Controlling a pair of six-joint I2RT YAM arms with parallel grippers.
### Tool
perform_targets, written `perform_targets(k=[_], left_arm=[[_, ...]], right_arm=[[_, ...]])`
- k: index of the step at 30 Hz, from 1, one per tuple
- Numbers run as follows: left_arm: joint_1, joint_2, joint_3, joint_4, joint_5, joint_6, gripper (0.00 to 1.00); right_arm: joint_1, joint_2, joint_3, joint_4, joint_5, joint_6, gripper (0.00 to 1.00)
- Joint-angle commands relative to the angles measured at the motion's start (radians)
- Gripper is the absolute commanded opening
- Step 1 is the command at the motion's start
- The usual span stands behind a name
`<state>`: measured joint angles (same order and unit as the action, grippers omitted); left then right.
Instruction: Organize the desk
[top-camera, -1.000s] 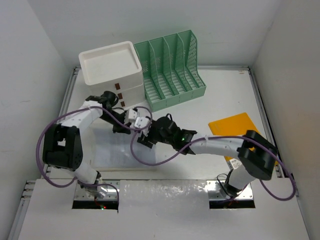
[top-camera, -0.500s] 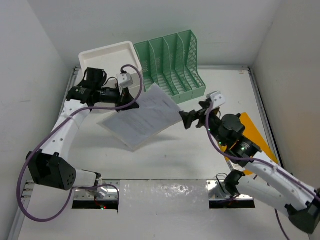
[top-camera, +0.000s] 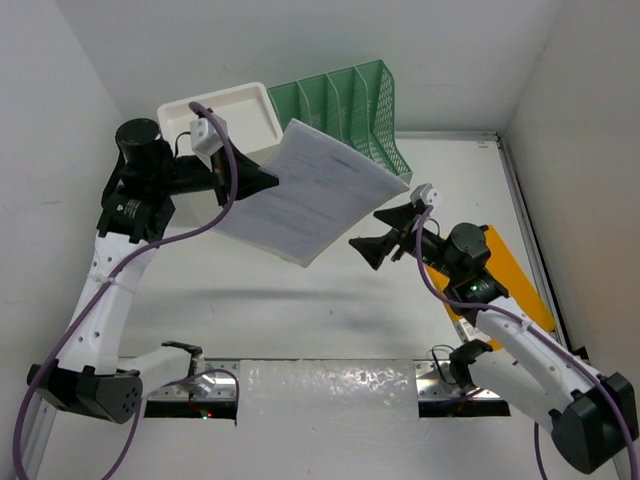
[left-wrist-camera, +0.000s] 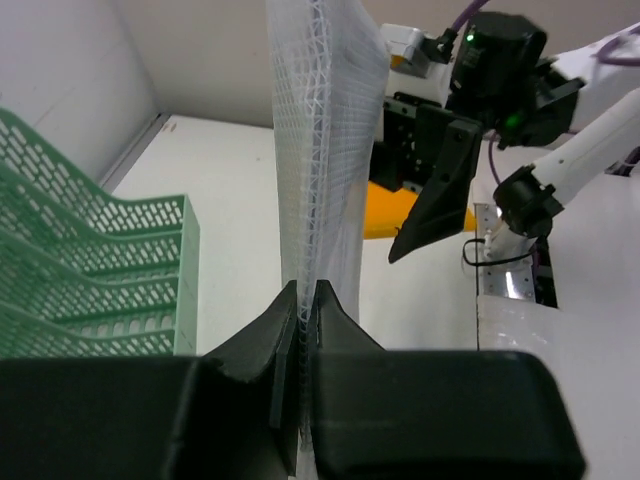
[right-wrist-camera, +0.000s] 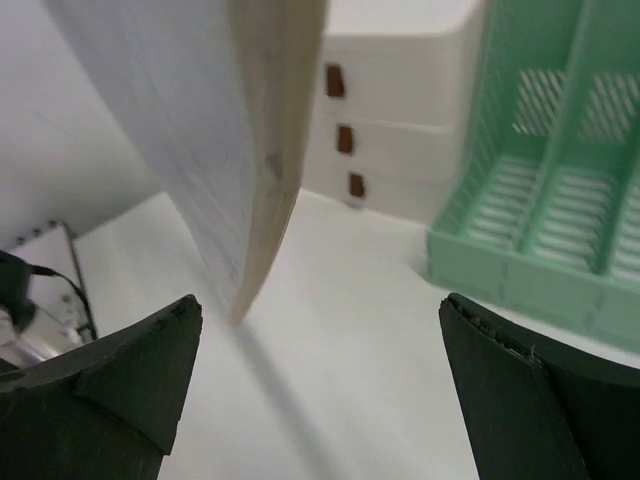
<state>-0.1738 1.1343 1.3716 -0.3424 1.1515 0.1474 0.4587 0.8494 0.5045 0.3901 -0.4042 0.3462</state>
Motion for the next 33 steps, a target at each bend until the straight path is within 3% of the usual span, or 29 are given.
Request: perform_targets(k=[1, 6, 9, 10, 13, 17, 21, 24, 25, 29, 30, 33], left_arm=[[-0.001, -0.013, -0.009, 0.192, 0.065, -0.138, 0.0], [-0.001, -0.007, -0.034, 0.282, 0.073, -0.239, 0.0], [-0.003, -0.007, -0.052, 0.321, 0.071, -0.264, 0.0], [-0.003, -0.005, -0.055, 0.324, 0.06, -0.269, 0.0], [-0.003, -0.002, -0.068, 0.353, 0.051, -0.272, 0.0], [-0.003, 0.007, -0.083, 0.361, 0.034, -0.273, 0.0], [-0.001, 0.015, -0.083, 0.306, -0.033, -0.224, 0.0], [-0.001, 0.018, -0.068, 0.237, -0.141, -0.155, 0.41], [-0.001, 0.019, -0.06, 0.215, -0.18, -0.128, 0.97], [-0.001, 0.021, 0.029, 0.064, -0.493, -0.031, 1.0], [-0.001, 0.019, 0.046, 0.043, -0.647, -0.004, 1.0], [-0.001, 0.013, 0.086, -0.001, -0.906, 0.062, 1.0]], right_arm=[[-0.003, 0.036, -0.02, 0.35, -0.165, 0.095, 0.99], [-0.003, 0.244, 0.015, 0.735, -0.242, 0.321, 0.98], [0.011, 0.339, 0.057, 0.838, -0.243, 0.372, 0.9], [0.02, 0.361, 0.068, 0.86, -0.254, 0.388, 0.78], [0.055, 0.41, 0.094, 0.937, -0.257, 0.401, 0.59], [0.074, 0.399, 0.068, 0.961, -0.197, 0.372, 0.0], [0.074, 0.34, 0.039, 0.919, -0.171, 0.292, 0.0], [0.074, 0.297, 0.025, 0.83, -0.137, 0.249, 0.0], [0.074, 0.259, 0.023, 0.785, -0.107, 0.197, 0.0], [0.074, 0.159, 0.081, 0.381, 0.211, 0.007, 0.0], [0.074, 0.145, 0.098, 0.325, 0.27, -0.024, 0.0], [0.074, 0.126, 0.16, 0.21, 0.407, -0.114, 0.0]])
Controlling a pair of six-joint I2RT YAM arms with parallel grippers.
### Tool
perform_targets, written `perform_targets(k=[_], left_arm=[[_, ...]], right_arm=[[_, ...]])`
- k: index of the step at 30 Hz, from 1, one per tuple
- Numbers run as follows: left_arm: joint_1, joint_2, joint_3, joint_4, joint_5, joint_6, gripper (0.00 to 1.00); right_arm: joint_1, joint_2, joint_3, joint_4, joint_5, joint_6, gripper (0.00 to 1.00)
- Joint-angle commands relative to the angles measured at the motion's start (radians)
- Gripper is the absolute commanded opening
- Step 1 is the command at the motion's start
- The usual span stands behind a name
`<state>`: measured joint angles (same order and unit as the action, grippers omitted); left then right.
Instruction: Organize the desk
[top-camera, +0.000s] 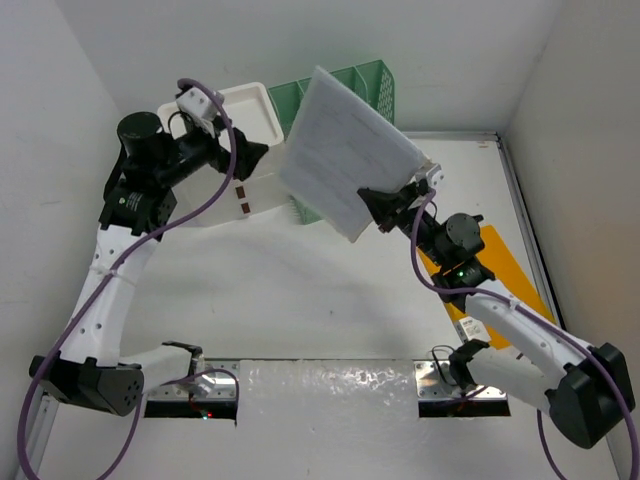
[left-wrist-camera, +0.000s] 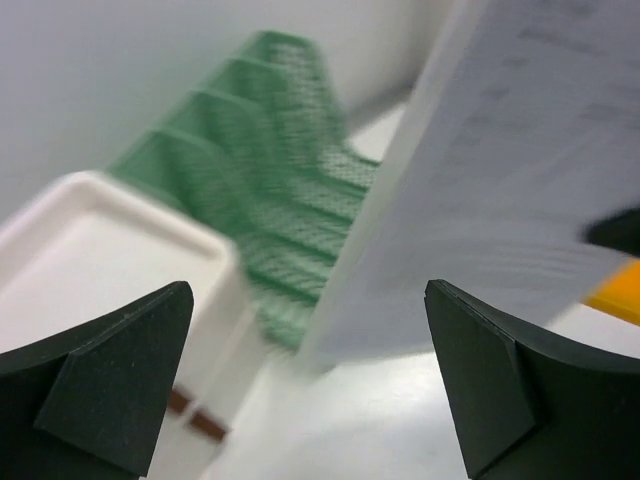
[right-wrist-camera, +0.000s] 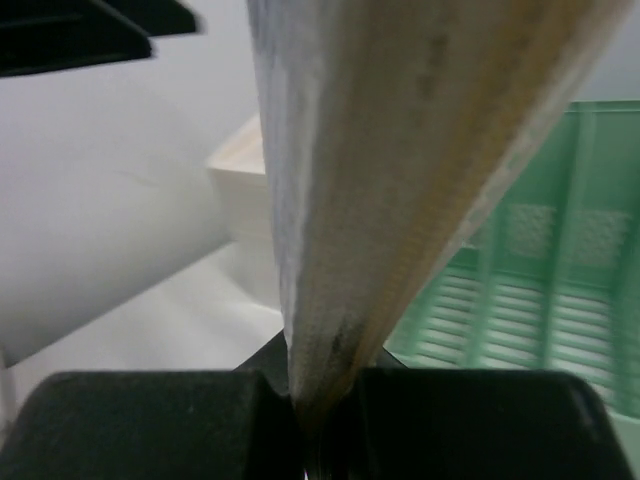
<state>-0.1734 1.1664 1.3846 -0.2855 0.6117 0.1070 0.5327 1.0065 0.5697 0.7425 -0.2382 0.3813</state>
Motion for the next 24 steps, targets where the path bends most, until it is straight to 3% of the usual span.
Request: perform_targets(k=[1, 3, 6, 24], left_arm=[[-0.001, -0.02, 0.085, -0.07, -0.416, 0.123, 1.0], [-0.001, -0.028, 0.091, -0.081, -0.514, 0.158, 1.0], [0.0, -0.034, 0.102, -0.11, -0.555, 0.183, 1.0], [0.0, -0.001, 0.018, -0.072, -0.586, 0.207, 1.0]], right_arm=[[0.001, -0.017, 0.122, -0.15, 0.314, -0.179, 0.0], [0.0, 0.016, 0.151, -0.134, 0.352, -0.215, 0.0], [0.0, 0.123, 0.219, -0.08, 0.399, -0.26, 0.0], [0.003, 0.725, 0.65, 0.187, 0.456, -0.417, 0.0]])
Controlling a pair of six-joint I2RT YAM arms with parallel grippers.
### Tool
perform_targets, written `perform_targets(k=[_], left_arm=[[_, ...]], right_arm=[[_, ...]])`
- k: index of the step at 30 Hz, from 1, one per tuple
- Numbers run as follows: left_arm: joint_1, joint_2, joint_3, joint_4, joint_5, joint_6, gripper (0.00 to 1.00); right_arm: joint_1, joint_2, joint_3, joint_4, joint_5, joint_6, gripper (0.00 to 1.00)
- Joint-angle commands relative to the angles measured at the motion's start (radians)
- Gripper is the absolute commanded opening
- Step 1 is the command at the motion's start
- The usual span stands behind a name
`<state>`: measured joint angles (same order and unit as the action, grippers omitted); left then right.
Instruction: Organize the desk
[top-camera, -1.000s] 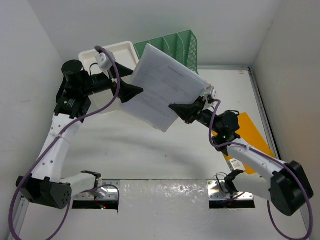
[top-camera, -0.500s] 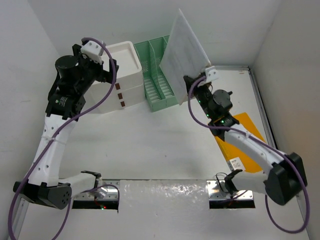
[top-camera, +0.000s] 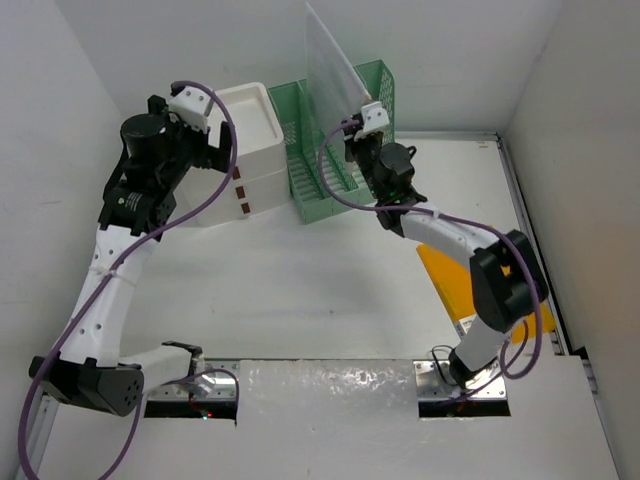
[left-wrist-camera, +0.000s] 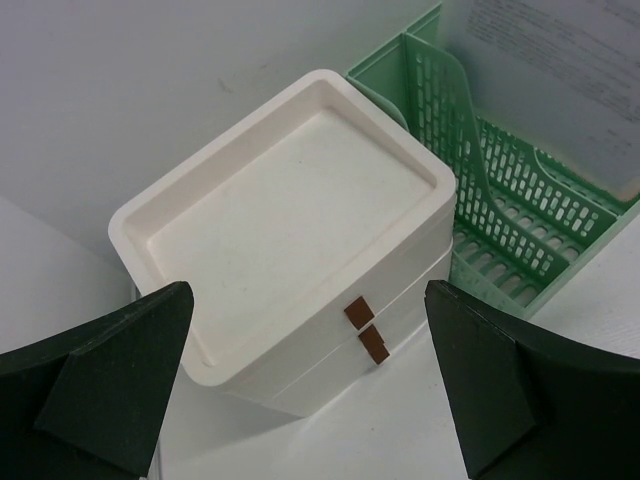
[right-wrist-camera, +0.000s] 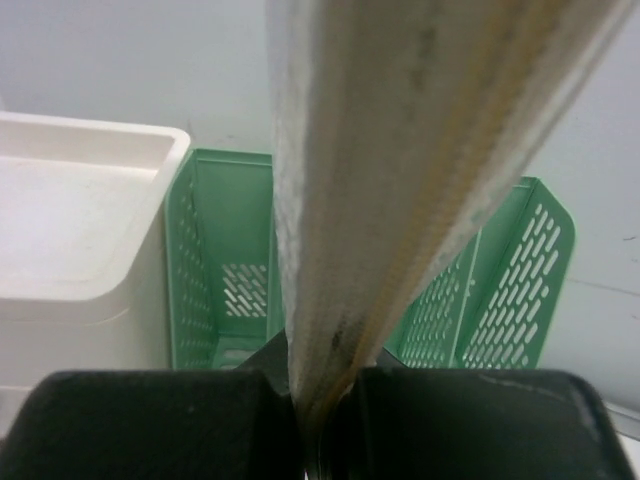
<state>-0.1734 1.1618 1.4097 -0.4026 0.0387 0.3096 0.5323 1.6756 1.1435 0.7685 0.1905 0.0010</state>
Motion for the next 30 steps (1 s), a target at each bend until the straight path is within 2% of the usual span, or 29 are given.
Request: perform_targets(k=[1, 8, 15, 17, 18, 19, 21, 22, 23, 25, 26, 28, 29, 30], left_arm=[[0.0, 0.007, -0.011, 0.047, -0.014, 0.008, 1.0], [0.002, 0.016, -0.038, 0.056, -0.02, 0.019, 1.0], [0.002, 0.019, -0.063, 0.064, -0.017, 0.023, 1.0], [0.002, 0.016, -0.069, 0.064, -0.017, 0.023, 1.0], [0.002, 0.015, -0.069, 0.064, -0.016, 0.025, 1.0], [0.002, 0.015, -0.071, 0.062, -0.013, 0.025, 1.0], [0.002, 0.01, -0.074, 0.058, -0.01, 0.028, 1.0], [0.002, 0.009, -0.075, 0.056, -0.003, 0.029, 1.0], [0.002, 0.007, -0.077, 0.051, 0.003, 0.034, 1.0], [0.002, 0.003, -0.081, 0.047, 0.015, 0.045, 1.0], [0.002, 0.003, -0.081, 0.041, 0.023, 0.048, 1.0], [0.002, -0.001, -0.086, 0.038, 0.045, 0.054, 1.0], [0.002, 0.001, -0.092, 0.039, 0.056, 0.056, 1.0], [0.002, -0.001, -0.097, 0.044, 0.069, 0.052, 1.0]], right_arm=[[0.003, 0.077, 0.082, 0.167, 0.027, -0.036, 0.0], [0.003, 0.199, 0.062, 0.305, 0.055, -0.007, 0.0], [0.001, 0.285, 0.041, 0.312, 0.052, 0.063, 0.0], [0.003, 0.292, 0.051, 0.243, 0.026, 0.077, 0.13], [0.003, 0.288, 0.056, 0.211, 0.014, 0.082, 0.25], [0.003, 0.28, 0.062, 0.172, -0.008, 0.091, 0.54], [0.003, 0.222, 0.056, 0.048, -0.006, 0.1, 0.74], [0.003, 0.188, 0.038, -0.001, 0.015, 0.102, 0.89], [0.001, 0.153, 0.027, -0.12, 0.036, 0.1, 0.97], [-0.002, 0.023, 0.001, -0.263, 0.091, 0.077, 0.99], [-0.008, -0.019, -0.014, -0.434, 0.145, 0.067, 0.99], [-0.037, -0.11, -0.014, -0.634, 0.206, 0.08, 0.99], [-0.055, -0.131, -0.022, -0.823, 0.261, 0.111, 0.99], [-0.08, -0.152, -0.045, -0.887, 0.262, 0.155, 0.99]])
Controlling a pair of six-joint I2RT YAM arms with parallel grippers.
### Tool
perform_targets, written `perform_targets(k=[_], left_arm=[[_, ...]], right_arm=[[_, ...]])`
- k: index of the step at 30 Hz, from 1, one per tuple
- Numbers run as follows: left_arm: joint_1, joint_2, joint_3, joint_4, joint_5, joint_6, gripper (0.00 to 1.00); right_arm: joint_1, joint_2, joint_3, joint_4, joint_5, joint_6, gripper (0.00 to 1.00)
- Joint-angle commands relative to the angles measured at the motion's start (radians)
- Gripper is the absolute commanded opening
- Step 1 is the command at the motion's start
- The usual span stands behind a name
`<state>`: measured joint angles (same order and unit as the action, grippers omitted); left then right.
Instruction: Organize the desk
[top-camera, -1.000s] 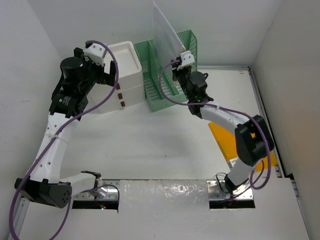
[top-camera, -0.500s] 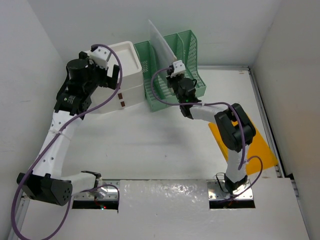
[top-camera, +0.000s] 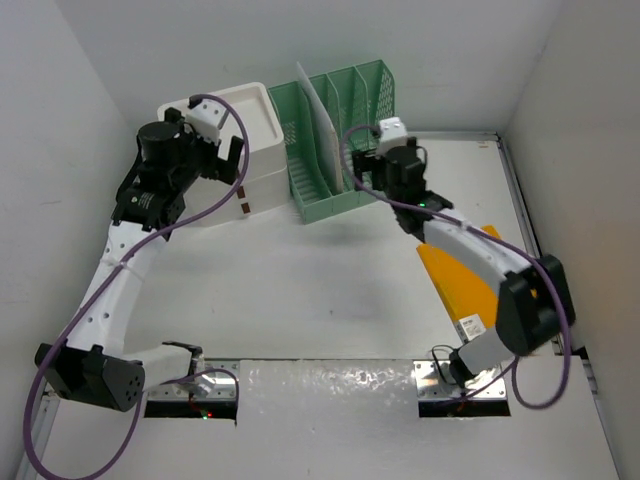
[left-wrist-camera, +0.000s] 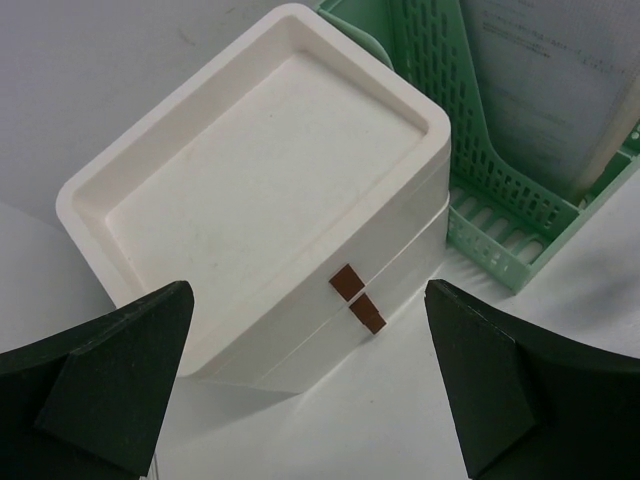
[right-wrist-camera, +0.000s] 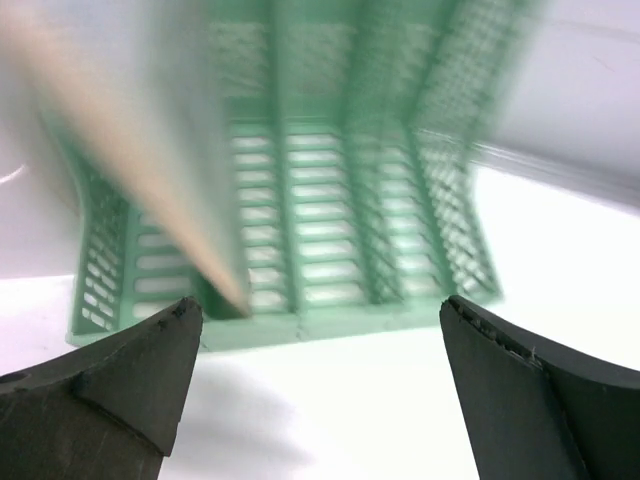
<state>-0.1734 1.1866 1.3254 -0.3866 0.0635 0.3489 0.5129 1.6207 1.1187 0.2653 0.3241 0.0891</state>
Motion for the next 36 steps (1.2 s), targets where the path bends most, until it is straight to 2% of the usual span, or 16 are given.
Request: perform_targets(k=[1, 2, 3, 4, 5, 7, 10, 13, 15, 17, 21, 25, 28, 31, 36], left_arm=[[0.002, -0.025, -0.018, 0.031, 0.065, 0.01, 1.0], [0.002, -0.025, -0.023, 0.034, 0.077, 0.007, 1.0], [0.002, -0.027, -0.031, 0.037, 0.102, 0.001, 1.0], [0.003, -0.027, -0.035, 0.041, 0.114, -0.002, 1.0], [0.002, -0.03, -0.04, 0.045, 0.137, -0.008, 1.0], [0.0, -0.035, -0.052, 0.043, 0.156, -0.011, 1.0], [0.0, -0.045, -0.067, 0.037, 0.191, -0.018, 1.0], [0.0, -0.056, -0.083, 0.032, 0.206, -0.019, 1.0], [0.0, -0.062, -0.103, 0.031, 0.214, -0.018, 1.0], [0.0, -0.067, -0.123, 0.031, 0.217, -0.01, 1.0], [0.0, -0.068, -0.143, 0.037, 0.217, 0.002, 1.0], [0.0, -0.073, -0.152, 0.037, 0.225, 0.012, 1.0], [0.0, -0.077, -0.158, 0.037, 0.217, 0.019, 1.0], [0.0, -0.078, -0.166, 0.038, 0.208, 0.025, 1.0], [0.0, -0.07, -0.172, 0.049, 0.208, 0.028, 1.0]], right_arm=[[-0.126, -0.151, -0.118, -0.42, 0.107, 0.152, 0.99], [-0.169, -0.18, -0.176, -0.414, -0.019, 0.191, 0.99], [-0.292, -0.229, -0.242, -0.391, -0.11, 0.284, 0.99], [-0.365, -0.242, -0.348, -0.341, -0.191, 0.335, 0.99], [-0.486, -0.246, -0.38, -0.328, -0.3, 0.398, 0.99], [-0.562, -0.231, -0.41, -0.346, -0.297, 0.405, 0.99], [-0.602, -0.187, -0.369, -0.431, -0.159, 0.385, 0.99], [-0.666, -0.177, -0.399, -0.393, -0.138, 0.448, 0.99], [-0.763, -0.164, -0.419, -0.362, -0.142, 0.517, 0.99], [-0.821, -0.105, -0.37, -0.388, -0.119, 0.529, 0.99], [-0.832, 0.02, -0.257, -0.462, 0.035, 0.445, 0.99], [-0.879, 0.148, -0.157, -0.429, -0.129, 0.338, 0.99], [-0.89, 0.202, -0.077, -0.489, -0.111, 0.288, 0.99], [-0.959, 0.249, -0.059, -0.491, -0.227, 0.319, 0.99], [-1.03, 0.286, -0.063, -0.505, -0.266, 0.29, 0.99]])
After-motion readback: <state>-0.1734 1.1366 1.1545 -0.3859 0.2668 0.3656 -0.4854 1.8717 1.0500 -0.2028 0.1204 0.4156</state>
